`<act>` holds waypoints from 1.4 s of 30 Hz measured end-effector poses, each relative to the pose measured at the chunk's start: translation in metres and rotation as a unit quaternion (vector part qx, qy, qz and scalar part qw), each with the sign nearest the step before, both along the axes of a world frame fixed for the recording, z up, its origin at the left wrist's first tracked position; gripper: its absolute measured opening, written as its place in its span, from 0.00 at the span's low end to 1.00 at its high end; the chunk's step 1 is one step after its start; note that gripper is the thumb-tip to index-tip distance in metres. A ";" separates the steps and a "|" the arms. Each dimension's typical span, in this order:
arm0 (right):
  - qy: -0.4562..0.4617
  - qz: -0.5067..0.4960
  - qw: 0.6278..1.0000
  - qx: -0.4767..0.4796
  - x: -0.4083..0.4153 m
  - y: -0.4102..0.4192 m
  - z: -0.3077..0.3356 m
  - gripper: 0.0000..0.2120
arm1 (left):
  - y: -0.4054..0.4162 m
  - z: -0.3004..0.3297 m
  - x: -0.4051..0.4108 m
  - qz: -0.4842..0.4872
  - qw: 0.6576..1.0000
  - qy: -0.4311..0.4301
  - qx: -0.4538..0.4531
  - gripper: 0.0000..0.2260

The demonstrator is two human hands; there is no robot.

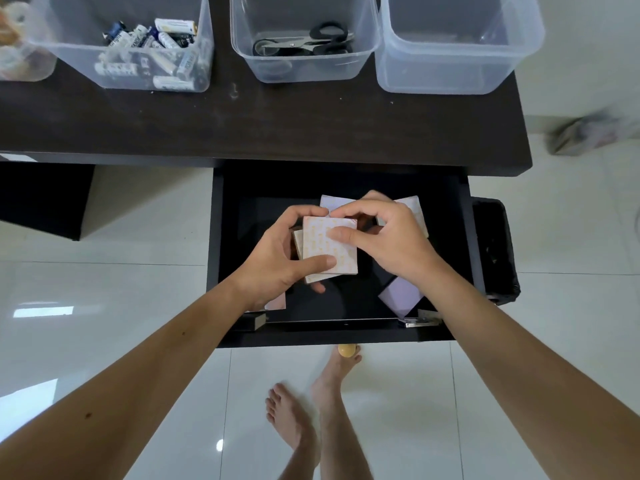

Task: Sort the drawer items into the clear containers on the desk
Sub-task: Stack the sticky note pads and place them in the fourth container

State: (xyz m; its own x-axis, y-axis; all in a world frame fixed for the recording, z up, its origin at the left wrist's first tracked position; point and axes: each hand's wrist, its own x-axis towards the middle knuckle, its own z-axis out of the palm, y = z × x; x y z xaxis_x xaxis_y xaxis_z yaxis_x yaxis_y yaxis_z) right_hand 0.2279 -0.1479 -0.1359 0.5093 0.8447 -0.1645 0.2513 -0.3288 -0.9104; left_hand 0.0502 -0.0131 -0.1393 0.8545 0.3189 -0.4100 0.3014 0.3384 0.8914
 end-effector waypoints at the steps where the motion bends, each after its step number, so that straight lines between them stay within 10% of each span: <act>1: 0.000 0.010 1.000 -0.010 0.005 -0.002 0.001 0.12 | 0.000 -0.003 0.000 -0.004 1.000 0.007 0.013 0.29; 15: -0.259 0.220 0.885 -0.317 0.088 -0.008 0.017 0.47 | 0.004 -0.021 -0.012 -0.023 0.995 0.061 0.071 0.24; 20: -0.358 0.243 0.835 -0.339 0.081 -0.008 0.006 0.41 | 0.004 -0.024 -0.012 -0.022 0.996 0.060 0.067 0.23; 30: -0.200 0.161 0.948 -0.189 0.060 -0.031 0.026 0.36 | 0.005 -0.026 -0.010 -0.033 0.998 0.033 0.052 0.24; 42: -0.050 0.136 0.984 -0.103 0.014 -0.028 0.030 0.39 | 0.006 -0.014 -0.008 -0.037 0.999 -0.018 -0.016 0.32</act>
State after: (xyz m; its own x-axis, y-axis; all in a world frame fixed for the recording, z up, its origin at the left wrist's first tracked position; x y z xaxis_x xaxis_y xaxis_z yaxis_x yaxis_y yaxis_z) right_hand 0.2420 -0.1761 -0.1062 0.2920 0.9059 -0.3067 0.4406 -0.4120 -0.7975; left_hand 0.0418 -0.0076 -0.1532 0.8897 0.2418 -0.3872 0.2939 0.3455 0.8912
